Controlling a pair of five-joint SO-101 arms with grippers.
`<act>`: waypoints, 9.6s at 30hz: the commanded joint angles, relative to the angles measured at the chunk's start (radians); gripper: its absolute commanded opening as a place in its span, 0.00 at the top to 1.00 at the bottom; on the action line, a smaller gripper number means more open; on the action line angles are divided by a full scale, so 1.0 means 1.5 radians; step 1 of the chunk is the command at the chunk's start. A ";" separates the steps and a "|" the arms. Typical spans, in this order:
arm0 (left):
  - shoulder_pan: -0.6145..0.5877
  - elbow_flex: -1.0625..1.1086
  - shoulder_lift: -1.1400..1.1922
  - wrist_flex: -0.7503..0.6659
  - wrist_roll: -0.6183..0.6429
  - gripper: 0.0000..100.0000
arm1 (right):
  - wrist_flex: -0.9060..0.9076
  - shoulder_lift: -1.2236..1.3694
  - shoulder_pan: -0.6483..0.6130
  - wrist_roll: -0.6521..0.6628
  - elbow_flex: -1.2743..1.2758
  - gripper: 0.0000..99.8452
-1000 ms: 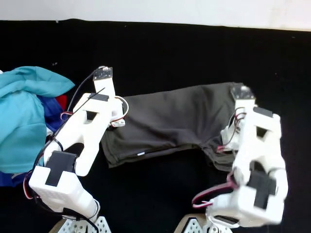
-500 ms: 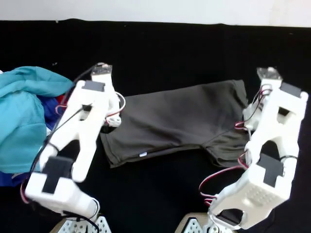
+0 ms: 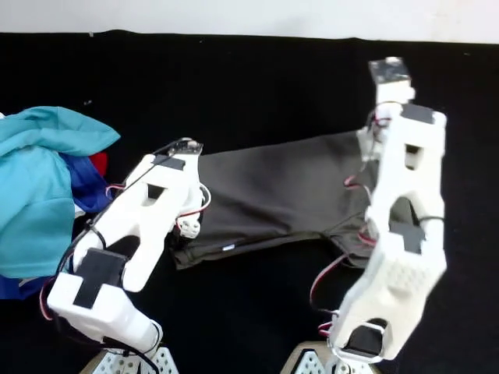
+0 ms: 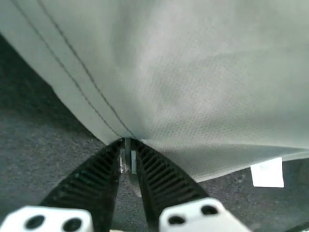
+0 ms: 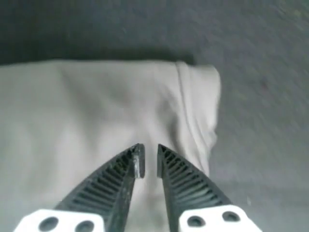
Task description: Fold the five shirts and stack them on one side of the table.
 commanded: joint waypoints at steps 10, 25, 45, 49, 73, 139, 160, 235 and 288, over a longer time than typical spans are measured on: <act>-0.107 -0.168 0.075 0.154 -0.118 0.99 | 0.105 0.356 0.068 -0.008 -0.526 0.94; -0.029 -0.365 0.060 0.109 0.003 0.99 | 0.422 0.364 0.060 -0.006 -0.928 0.94; -0.033 -0.943 0.584 0.274 0.056 0.99 | 0.210 -0.358 0.094 0.024 0.360 0.94; -0.030 -1.030 0.633 0.318 0.056 0.99 | 0.067 -0.413 0.127 0.063 0.560 0.94; -0.029 -1.100 0.675 0.358 0.056 0.99 | 0.060 -0.421 0.173 0.160 0.503 0.94; -0.029 -1.098 0.675 0.358 0.056 0.99 | 0.299 -0.426 0.115 0.416 0.461 0.69; -0.030 -1.100 0.675 0.357 0.056 0.99 | -0.011 -0.393 0.065 0.378 0.712 0.69; 0.020 -0.885 0.461 0.447 0.103 0.99 | 0.336 -0.416 0.074 0.118 0.243 0.71; -0.011 -0.152 0.095 -0.047 0.096 0.99 | 0.001 -0.435 -0.042 0.223 0.686 0.71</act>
